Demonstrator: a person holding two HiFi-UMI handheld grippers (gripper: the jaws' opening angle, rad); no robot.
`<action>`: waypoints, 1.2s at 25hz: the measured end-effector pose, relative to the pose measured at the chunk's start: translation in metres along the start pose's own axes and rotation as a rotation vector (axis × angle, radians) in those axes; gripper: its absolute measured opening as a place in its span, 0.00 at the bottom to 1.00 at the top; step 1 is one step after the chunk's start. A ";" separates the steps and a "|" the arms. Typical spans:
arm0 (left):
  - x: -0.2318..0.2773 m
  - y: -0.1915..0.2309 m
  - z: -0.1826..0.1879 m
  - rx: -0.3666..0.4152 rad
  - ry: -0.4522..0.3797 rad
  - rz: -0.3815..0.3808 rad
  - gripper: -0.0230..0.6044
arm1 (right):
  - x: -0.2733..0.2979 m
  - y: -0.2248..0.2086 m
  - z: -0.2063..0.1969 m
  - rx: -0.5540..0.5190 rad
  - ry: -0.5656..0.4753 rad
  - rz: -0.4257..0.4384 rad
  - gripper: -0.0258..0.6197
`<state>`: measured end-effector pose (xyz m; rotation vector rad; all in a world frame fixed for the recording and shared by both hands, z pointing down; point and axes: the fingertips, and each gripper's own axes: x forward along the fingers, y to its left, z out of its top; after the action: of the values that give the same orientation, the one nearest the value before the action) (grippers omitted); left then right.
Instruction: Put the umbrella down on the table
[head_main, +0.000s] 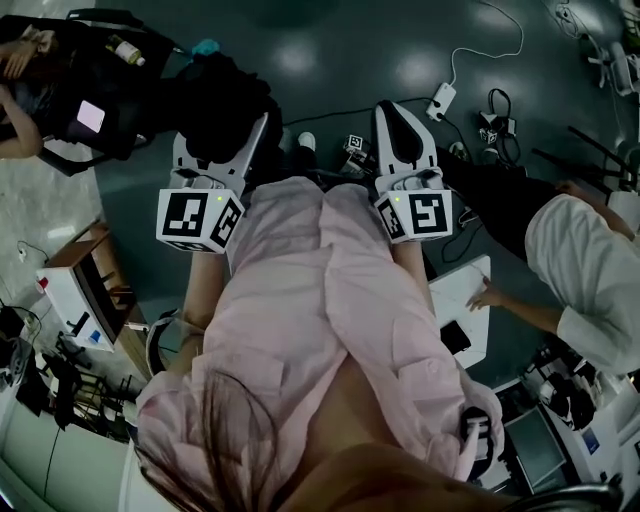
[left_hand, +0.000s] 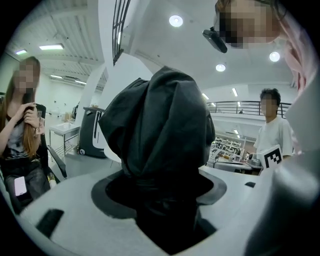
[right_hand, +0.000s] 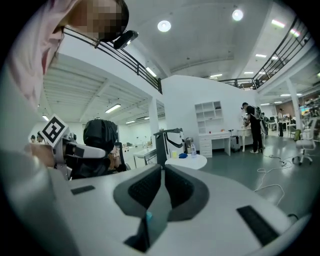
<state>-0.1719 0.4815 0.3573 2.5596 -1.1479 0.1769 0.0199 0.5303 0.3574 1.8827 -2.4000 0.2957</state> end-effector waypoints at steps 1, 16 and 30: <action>0.001 0.000 0.000 -0.008 0.001 0.001 0.55 | -0.001 -0.002 0.002 0.007 -0.011 -0.003 0.11; 0.078 0.053 0.020 -0.042 -0.022 -0.035 0.55 | 0.077 -0.044 0.013 0.055 0.007 -0.083 0.11; 0.179 0.154 0.098 -0.032 -0.001 -0.045 0.55 | 0.232 -0.069 0.070 0.038 -0.011 -0.081 0.11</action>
<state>-0.1693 0.2263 0.3472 2.5555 -1.0836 0.1459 0.0338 0.2794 0.3377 1.9965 -2.3338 0.3290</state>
